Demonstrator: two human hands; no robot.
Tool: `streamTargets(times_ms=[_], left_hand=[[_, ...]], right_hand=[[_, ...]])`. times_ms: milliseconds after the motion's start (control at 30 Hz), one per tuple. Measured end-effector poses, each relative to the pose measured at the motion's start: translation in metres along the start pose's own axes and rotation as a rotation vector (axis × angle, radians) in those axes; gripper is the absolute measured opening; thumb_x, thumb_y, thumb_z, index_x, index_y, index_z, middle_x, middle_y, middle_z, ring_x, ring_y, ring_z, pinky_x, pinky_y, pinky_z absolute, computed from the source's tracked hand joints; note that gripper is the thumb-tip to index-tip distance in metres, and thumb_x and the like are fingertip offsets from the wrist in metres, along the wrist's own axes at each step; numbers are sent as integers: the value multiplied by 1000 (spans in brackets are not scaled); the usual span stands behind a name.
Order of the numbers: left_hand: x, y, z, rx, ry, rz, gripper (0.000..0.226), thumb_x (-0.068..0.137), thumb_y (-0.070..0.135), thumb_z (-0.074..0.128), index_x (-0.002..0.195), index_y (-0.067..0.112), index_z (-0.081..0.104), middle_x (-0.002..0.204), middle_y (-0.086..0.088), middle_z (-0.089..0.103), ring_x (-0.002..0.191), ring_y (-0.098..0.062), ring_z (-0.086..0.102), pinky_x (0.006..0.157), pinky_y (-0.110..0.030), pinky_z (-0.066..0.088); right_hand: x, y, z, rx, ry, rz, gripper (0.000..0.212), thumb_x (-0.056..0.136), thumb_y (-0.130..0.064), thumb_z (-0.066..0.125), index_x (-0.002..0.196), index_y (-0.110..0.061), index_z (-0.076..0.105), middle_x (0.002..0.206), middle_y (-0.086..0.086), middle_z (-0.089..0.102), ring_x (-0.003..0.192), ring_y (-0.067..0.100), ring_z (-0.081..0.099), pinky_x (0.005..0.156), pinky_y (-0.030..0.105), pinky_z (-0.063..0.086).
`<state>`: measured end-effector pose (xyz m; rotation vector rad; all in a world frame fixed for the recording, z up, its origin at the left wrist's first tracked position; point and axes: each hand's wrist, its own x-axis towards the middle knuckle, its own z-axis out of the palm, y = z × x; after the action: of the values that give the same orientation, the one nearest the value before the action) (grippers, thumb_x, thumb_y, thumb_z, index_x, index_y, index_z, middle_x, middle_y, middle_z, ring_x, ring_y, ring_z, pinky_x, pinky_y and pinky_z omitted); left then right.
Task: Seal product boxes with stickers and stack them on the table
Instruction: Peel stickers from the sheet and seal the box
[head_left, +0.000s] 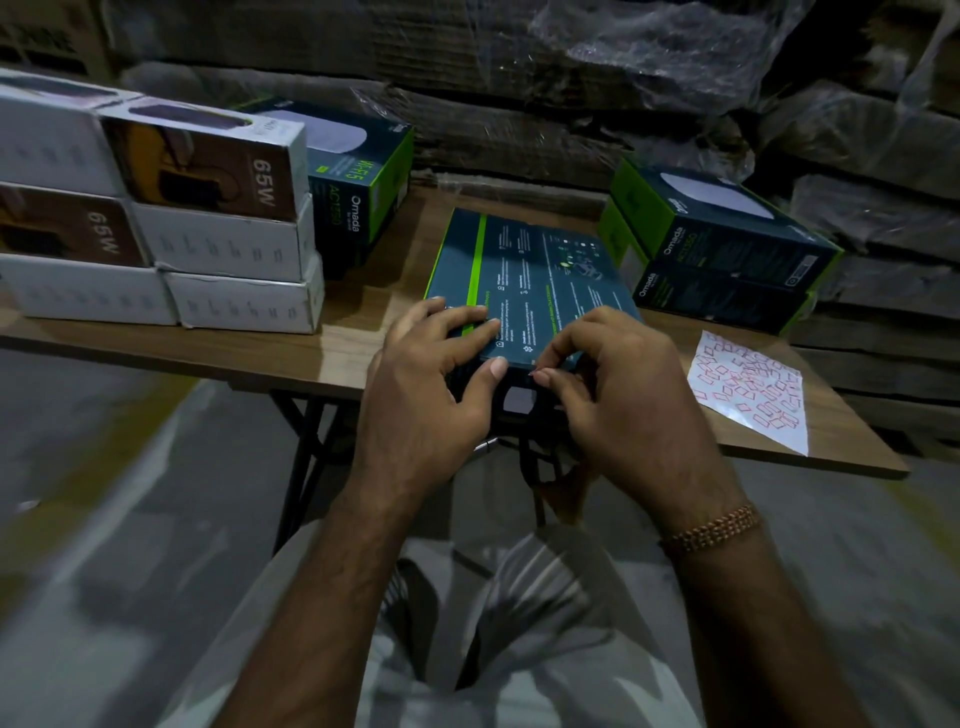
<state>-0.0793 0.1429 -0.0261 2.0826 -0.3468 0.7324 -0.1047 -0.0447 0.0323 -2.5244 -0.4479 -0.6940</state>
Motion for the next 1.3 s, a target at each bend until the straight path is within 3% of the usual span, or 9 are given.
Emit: streamTargets(times_ms=[300, 700, 900, 1300], left_hand=[[-2, 1, 0, -3, -6, -17, 44, 95, 44, 63, 135, 28, 74, 142, 18, 65, 148, -11, 41, 116, -53, 43], [-1, 1, 0, 7, 3, -14, 45, 95, 45, 62, 134, 27, 75, 142, 16, 66, 147, -12, 42, 115, -52, 43], [-1, 1, 1, 4, 5, -12, 45, 95, 44, 62, 135, 27, 74, 142, 16, 65, 148, -13, 42, 116, -52, 43], [0, -4, 4, -4, 22, 3, 43, 95, 43, 63, 132, 26, 76, 140, 15, 67, 146, -15, 44, 115, -52, 44]], right_hand=[[7, -2, -9, -45, -86, -4, 13, 87, -26, 84, 84, -27, 72, 91, -12, 61, 86, 12, 58, 78, 40, 53], [4, -8, -3, -112, -24, -3, 12, 88, -27, 83, 85, -27, 72, 92, -12, 61, 87, 14, 60, 76, 41, 55], [5, -10, -2, -163, -2, -5, 11, 88, -27, 82, 85, -27, 71, 91, -11, 60, 84, 13, 59, 70, 35, 49], [2, -10, 1, -218, 32, -60, 14, 88, -29, 79, 89, -29, 66, 94, -9, 60, 83, 17, 61, 68, 41, 54]])
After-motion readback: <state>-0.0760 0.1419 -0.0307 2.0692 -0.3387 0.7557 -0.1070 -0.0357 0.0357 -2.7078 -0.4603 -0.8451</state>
